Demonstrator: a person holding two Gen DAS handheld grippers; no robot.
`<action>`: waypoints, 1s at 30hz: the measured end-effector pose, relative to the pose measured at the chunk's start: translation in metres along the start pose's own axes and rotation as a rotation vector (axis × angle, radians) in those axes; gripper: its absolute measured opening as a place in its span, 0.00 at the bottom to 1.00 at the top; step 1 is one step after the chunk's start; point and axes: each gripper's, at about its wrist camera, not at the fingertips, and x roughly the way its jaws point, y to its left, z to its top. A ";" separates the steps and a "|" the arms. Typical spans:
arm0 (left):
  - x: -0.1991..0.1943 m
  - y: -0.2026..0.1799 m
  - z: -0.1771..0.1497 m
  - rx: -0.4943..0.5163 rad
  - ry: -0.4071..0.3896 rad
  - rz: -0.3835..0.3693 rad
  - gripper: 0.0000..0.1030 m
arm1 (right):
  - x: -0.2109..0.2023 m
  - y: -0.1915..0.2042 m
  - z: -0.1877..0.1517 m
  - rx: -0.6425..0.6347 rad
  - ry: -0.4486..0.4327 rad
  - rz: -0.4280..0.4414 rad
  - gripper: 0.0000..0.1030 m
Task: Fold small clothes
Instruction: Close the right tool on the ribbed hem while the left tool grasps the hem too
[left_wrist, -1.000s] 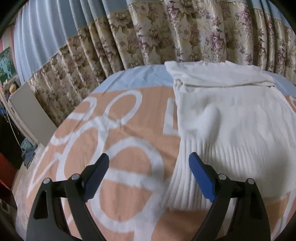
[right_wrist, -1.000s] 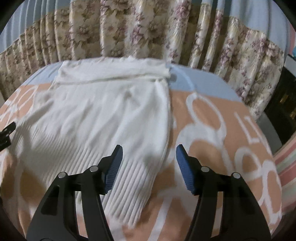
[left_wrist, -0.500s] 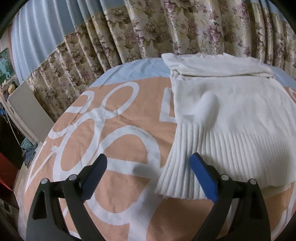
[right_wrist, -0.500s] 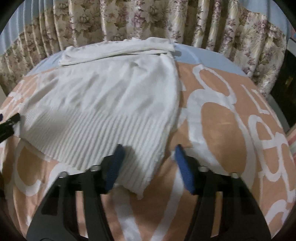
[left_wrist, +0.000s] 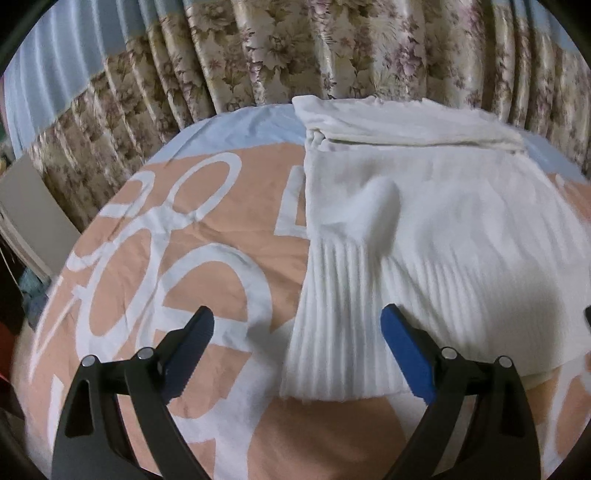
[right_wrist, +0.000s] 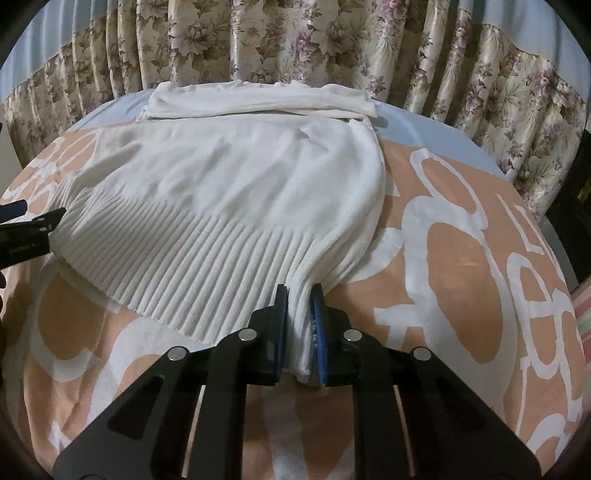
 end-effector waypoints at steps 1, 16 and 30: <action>-0.002 0.004 -0.001 -0.030 0.000 -0.026 0.90 | 0.000 -0.002 -0.001 0.003 0.000 0.005 0.14; 0.008 -0.008 -0.004 -0.065 0.046 -0.155 0.62 | 0.001 -0.005 -0.001 0.017 0.002 0.024 0.16; -0.023 -0.025 -0.013 -0.005 -0.012 -0.114 0.12 | -0.013 0.005 -0.003 -0.056 -0.046 -0.107 0.10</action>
